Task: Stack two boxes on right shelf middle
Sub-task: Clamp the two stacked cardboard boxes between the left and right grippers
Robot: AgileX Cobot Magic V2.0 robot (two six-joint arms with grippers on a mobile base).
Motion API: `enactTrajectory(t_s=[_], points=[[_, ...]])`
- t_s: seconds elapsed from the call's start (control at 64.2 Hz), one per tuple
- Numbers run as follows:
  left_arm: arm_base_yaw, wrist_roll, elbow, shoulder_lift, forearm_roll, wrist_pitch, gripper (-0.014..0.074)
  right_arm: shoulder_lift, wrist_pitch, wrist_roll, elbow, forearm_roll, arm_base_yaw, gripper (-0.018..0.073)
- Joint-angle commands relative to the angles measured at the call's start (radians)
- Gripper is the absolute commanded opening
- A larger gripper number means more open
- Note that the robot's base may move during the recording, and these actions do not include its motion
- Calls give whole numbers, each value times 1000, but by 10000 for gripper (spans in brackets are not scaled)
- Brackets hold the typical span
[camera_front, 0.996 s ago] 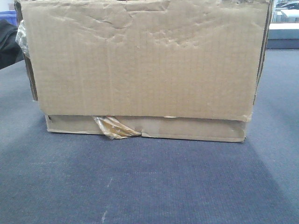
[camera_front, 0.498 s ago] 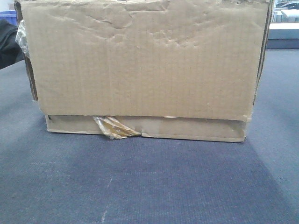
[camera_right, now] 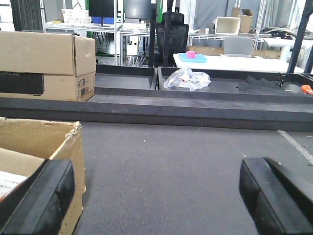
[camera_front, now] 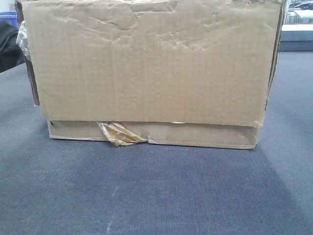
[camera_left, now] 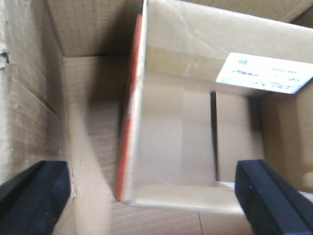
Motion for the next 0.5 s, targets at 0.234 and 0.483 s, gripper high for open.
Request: enactTrajectory(t_s=[0.234,0.483], points=[[-6,88,-60,-134,36,23,608,9,81,-2,-93,24,5,570],[38,167,-99,-194,132,23,608,141,373,-2,-404,27,77,570]])
